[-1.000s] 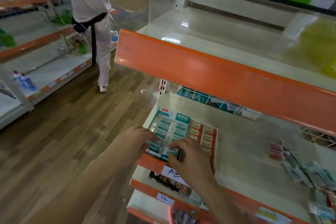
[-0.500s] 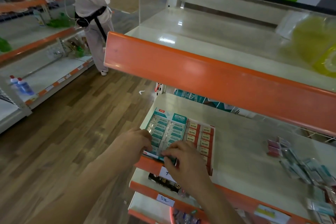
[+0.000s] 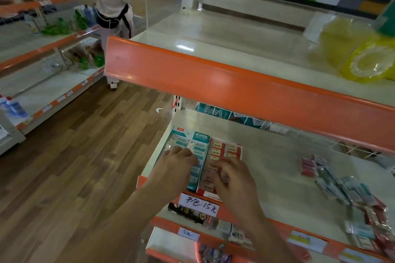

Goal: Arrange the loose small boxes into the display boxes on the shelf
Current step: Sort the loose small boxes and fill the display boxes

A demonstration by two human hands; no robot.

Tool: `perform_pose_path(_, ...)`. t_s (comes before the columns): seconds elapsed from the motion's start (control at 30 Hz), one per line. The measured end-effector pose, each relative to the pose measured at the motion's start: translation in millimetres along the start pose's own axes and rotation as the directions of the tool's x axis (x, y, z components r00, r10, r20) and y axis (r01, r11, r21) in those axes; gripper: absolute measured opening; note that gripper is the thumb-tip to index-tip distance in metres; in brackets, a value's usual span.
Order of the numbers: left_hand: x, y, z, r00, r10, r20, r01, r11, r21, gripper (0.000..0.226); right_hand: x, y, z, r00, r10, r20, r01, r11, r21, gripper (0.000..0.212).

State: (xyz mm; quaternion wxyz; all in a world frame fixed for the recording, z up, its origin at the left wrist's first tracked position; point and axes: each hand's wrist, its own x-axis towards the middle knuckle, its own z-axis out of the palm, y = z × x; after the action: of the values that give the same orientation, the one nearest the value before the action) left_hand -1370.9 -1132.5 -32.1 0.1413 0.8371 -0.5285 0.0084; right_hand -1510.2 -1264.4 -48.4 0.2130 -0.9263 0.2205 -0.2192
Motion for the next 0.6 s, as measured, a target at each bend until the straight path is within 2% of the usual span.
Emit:
perform_pose_path(0.17, 21, 31, 12, 0.994, 0.058, -0.089, -0.063, 0.997, -0.055, 0.024, -6, 33, -23, 0.989, 0.134, -0.065, -0.137, 0.989, -0.048, 0.018)
perform_pose_path(0.3, 42, 56, 21, 0.988, 0.129, -0.088, -0.135, 0.989, -0.064, 0.027, -16, 61, -41, 0.967, 0.233, -0.107, -0.237, 0.971, -0.032, 0.019)
perform_pose_path(0.43, 63, 94, 40, 0.983, 0.177, -0.051, -0.182, 0.976, -0.119, 0.032, -28, 93, -58, 0.911, 0.386, -0.147, -0.389, 0.921, 0.004, 0.024)
perform_pose_path(0.6, 78, 146, 71, 0.975, 0.220, 0.016, -0.216, 0.967, -0.131, 0.039, -36, 138, -74, 0.822, 0.545, -0.163, -0.555, 0.832, -0.020, 0.043)
